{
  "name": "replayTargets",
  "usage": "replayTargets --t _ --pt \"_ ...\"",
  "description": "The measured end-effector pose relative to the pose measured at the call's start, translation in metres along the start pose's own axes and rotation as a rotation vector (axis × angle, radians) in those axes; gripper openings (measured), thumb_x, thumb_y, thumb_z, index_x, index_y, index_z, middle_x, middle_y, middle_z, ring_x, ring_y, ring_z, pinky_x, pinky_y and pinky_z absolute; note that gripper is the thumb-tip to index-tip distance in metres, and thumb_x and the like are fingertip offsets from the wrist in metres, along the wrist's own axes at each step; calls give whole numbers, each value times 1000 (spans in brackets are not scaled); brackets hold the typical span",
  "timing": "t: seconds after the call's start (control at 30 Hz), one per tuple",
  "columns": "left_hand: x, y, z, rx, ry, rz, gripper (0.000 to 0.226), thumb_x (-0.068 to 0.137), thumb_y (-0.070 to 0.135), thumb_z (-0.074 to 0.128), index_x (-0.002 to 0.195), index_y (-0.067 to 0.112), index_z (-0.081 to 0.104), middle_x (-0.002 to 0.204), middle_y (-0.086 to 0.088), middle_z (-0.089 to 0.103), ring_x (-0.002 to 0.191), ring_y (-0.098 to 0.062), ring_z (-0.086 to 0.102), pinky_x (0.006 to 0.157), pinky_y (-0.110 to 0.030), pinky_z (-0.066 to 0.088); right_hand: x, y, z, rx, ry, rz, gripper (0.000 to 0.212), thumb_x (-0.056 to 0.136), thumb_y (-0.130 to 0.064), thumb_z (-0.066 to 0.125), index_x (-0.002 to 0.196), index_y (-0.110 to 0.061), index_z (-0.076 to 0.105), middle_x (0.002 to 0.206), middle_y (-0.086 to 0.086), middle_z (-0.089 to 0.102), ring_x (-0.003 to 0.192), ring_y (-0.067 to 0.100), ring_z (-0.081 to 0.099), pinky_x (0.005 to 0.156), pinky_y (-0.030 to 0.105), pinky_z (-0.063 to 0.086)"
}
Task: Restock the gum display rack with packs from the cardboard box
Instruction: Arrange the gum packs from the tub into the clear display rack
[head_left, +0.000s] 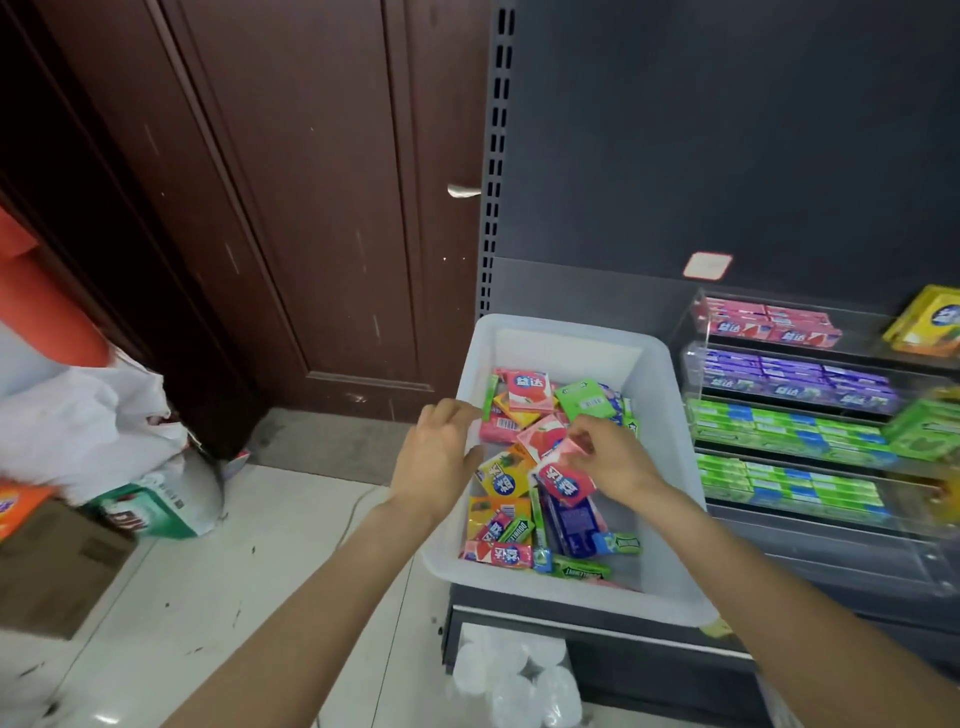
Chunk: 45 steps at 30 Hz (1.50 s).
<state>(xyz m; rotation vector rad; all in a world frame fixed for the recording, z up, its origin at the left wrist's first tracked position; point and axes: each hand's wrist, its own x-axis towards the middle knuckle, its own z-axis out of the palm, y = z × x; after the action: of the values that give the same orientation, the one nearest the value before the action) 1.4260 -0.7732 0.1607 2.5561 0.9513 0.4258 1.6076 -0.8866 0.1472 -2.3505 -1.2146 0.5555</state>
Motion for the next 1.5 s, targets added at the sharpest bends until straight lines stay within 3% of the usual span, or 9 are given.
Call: replayTargets --t 0.17,0.23,0.37,0.53,0.83,1.0,1.17,1.4,1.5 --pt "20 32 6 -443 -173 -124 40 90 26 60 126 11 51 115 1 61 91 -13 61 69 -11 49 -5 -9 -18 749 123 110 16 86 -12 65 84 -15 50 99 13 66 87 25 65 69 37 55" --pt "26 38 9 -644 -225 -192 33 90 24 61 116 5 56 107 -5 67 80 -14 65 67 -18 55 -8 -13 -22 861 118 106 14 88 -10 63 84 -13 49 98 14 66 82 22 67 62 31 56" --pt "33 32 4 -447 -63 -150 21 91 21 60 107 9 63 97 -4 68 78 -10 61 61 -9 44 2 -2 -16 638 115 104 9 89 -19 63 93 -16 56 97 5 67 90 20 64 76 33 54" --pt "35 13 -2 -293 39 -142 21 92 23 58 108 10 63 101 -6 70 74 -10 58 60 -18 45 26 24 10 156 -14 194 46 89 -23 62 129 -6 48 125 10 58 115 23 55 91 28 42" --pt "31 -14 -6 -292 33 -157 28 89 29 60 109 10 62 107 -6 69 84 -10 61 61 -12 44 51 15 36 -146 -64 332 36 77 -31 75 97 -6 57 107 15 59 101 27 54 78 33 43" --pt "32 -12 -9 -326 9 -150 30 89 29 60 112 10 60 108 -6 68 80 -6 58 61 -12 46 45 12 28 -9 28 277 18 83 -8 66 98 -4 56 101 12 62 100 26 57 69 29 40" --pt "42 10 -10 -344 26 -93 29 91 28 58 114 11 60 108 -5 68 82 -4 57 56 -5 39 27 9 2 83 164 152 10 92 -11 55 102 -11 54 100 9 63 93 26 61 69 28 40" --pt "69 88 -3 -474 47 2 18 92 21 58 107 11 64 95 -3 70 74 -9 60 55 -4 43 3 33 -85 752 370 203 16 91 -1 55 101 -12 60 97 10 62 84 23 61 72 35 52" --pt "81 134 8 -516 61 47 15 92 20 58 103 13 65 88 0 67 73 -7 59 57 -2 41 -14 60 -127 903 392 248 25 86 2 61 108 -9 58 87 9 64 71 16 62 61 24 54"
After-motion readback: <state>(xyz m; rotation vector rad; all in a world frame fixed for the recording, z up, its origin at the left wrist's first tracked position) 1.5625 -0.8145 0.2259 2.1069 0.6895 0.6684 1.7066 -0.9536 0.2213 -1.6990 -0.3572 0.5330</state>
